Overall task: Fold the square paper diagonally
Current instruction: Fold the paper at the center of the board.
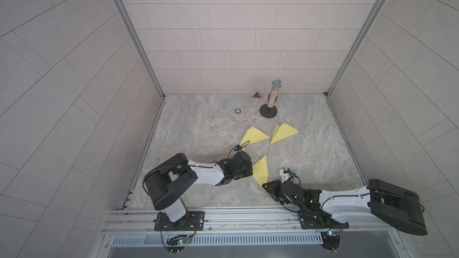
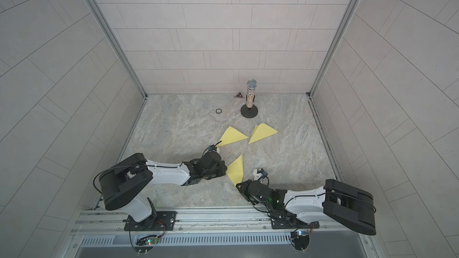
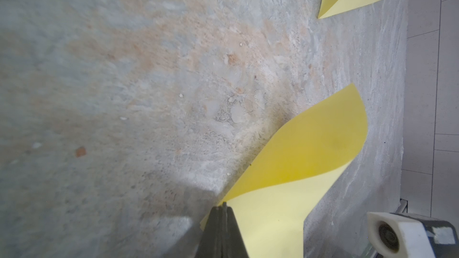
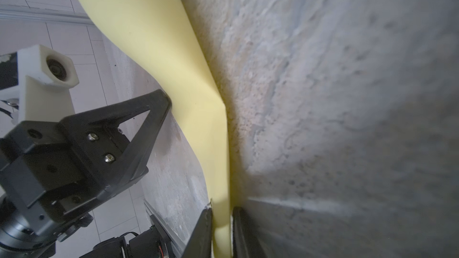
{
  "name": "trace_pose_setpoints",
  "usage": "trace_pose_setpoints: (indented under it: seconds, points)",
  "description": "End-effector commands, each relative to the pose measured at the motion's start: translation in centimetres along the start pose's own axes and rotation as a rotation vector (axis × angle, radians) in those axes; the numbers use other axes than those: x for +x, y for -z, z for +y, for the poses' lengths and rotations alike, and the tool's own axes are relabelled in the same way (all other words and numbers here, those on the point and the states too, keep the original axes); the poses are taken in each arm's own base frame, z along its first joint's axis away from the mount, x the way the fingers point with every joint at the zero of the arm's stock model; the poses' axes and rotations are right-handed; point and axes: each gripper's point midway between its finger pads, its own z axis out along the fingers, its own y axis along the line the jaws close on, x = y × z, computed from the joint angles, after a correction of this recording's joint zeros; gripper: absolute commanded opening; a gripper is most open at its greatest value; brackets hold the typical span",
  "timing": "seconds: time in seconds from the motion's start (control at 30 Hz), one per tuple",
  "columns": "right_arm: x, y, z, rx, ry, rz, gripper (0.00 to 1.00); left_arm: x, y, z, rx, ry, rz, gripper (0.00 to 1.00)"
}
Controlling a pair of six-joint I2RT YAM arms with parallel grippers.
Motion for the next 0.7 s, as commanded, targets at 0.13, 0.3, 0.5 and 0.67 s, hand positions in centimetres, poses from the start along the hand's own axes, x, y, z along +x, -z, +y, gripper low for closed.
trace_pose_setpoints:
  seconds: [0.13, 0.3, 0.5, 0.67]
  points:
    - [-0.5, 0.3, -1.9, 0.063, 0.037, -0.025, 0.00, 4.3, 0.3, 9.1, -0.320, -0.025, 0.134, 0.00]
    - [-0.8, 0.5, -0.5, 0.038, 0.120, -0.043, 0.22, 4.3, 0.3, 9.1, -0.320, -0.026, 0.136, 0.00]
    - [-1.4, 0.8, 0.8, 0.010, 0.258, -0.061, 0.48, 4.3, 0.3, 9.0, -0.321, -0.028, 0.136, 0.00]
    - [-2.1, 0.8, 1.6, -0.014, 0.348, -0.049, 0.51, 4.3, 0.3, 9.0, -0.322, -0.029, 0.138, 0.00]
